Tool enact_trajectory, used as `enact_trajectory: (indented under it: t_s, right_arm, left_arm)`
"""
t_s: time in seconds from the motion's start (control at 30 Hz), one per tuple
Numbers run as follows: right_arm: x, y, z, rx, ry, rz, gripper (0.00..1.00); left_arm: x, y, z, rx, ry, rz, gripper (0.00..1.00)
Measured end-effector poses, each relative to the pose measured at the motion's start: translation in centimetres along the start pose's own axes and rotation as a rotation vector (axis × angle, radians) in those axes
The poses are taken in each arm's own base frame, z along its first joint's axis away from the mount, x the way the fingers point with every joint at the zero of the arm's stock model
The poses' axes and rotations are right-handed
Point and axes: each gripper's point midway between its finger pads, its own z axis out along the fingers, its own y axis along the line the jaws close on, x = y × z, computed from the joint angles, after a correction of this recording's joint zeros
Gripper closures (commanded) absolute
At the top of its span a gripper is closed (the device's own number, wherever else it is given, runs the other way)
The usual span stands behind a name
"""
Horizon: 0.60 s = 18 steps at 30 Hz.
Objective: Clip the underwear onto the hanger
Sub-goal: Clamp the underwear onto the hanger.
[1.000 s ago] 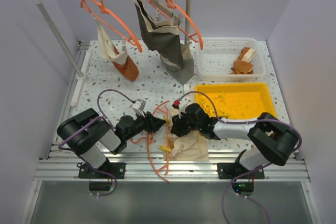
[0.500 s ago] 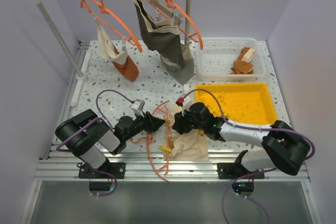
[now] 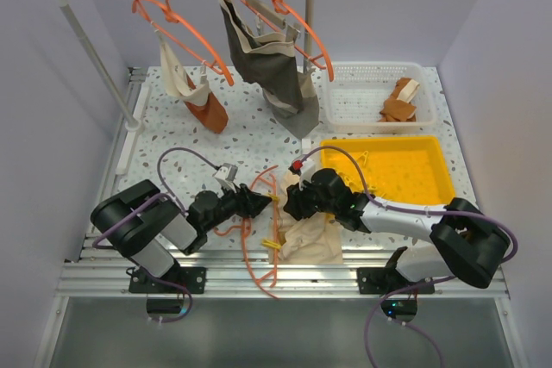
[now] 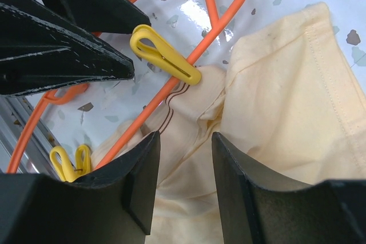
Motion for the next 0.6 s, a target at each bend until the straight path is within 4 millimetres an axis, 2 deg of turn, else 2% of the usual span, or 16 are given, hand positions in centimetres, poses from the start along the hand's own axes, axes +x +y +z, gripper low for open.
enact_trajectory:
  t_s: [0.37,0.6]
  right_arm:
    - [0.3,-0.1,-0.1,0.003,0.005,-0.001,0.55]
    - [0.6,-0.2,-0.2,0.003,0.008,-0.004,0.55]
  left_arm:
    - [0.5,0.3,1.7,-0.006,0.028,-0.029,0.44]
    - [0.6,0.4,2.2,-0.008,0.032,-0.03,0.56]
